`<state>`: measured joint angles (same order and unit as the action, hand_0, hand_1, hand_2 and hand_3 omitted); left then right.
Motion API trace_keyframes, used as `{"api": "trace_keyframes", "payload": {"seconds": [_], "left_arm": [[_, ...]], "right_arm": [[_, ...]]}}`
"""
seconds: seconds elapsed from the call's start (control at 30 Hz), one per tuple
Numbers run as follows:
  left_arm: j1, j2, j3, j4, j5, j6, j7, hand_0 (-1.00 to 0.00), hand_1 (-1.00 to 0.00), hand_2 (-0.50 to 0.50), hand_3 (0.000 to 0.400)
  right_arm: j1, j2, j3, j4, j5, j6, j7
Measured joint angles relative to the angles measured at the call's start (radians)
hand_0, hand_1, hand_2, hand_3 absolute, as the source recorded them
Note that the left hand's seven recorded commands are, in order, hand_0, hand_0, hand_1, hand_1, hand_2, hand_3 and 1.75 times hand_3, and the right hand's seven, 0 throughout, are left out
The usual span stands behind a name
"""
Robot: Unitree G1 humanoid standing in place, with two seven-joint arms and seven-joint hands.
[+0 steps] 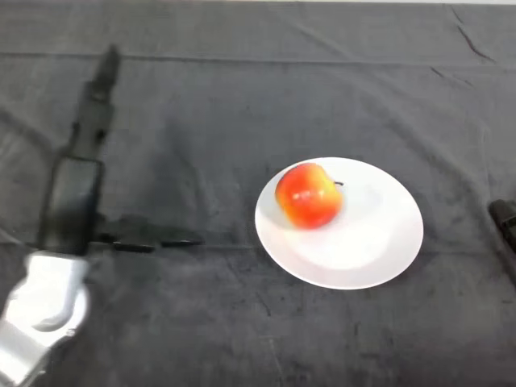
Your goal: Move the apple to the plate
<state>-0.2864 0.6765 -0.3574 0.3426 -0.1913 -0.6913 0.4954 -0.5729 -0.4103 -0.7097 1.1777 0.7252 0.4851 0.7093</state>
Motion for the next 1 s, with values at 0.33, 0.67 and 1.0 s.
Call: {"api": "trace_keyframes", "payload": {"seconds": [0.33, 0.67, 1.0], "left_arm": [[0.103, 0.044, 0.190, 0.202, -0.111, -0.100, -0.080, 0.00, 0.00, 0.00, 0.000], [0.137, 0.049, 0.380, 0.407, -0.204, -0.202, -0.157, 0.00, 0.00, 0.00, 0.000], [0.187, 0.053, 0.552, 0.583, -0.332, -0.238, -0.281, 0.00, 0.00, 0.00, 0.000]], "right_arm": [[0.000, 0.000, 0.0003, 0.000, -0.0003, 0.001, -0.0009], [0.000, 0.001, 0.0005, 0.000, -0.0008, 0.001, -0.0023], [0.000, 0.001, 0.0014, 0.001, -0.0016, 0.001, -0.0032]]}}
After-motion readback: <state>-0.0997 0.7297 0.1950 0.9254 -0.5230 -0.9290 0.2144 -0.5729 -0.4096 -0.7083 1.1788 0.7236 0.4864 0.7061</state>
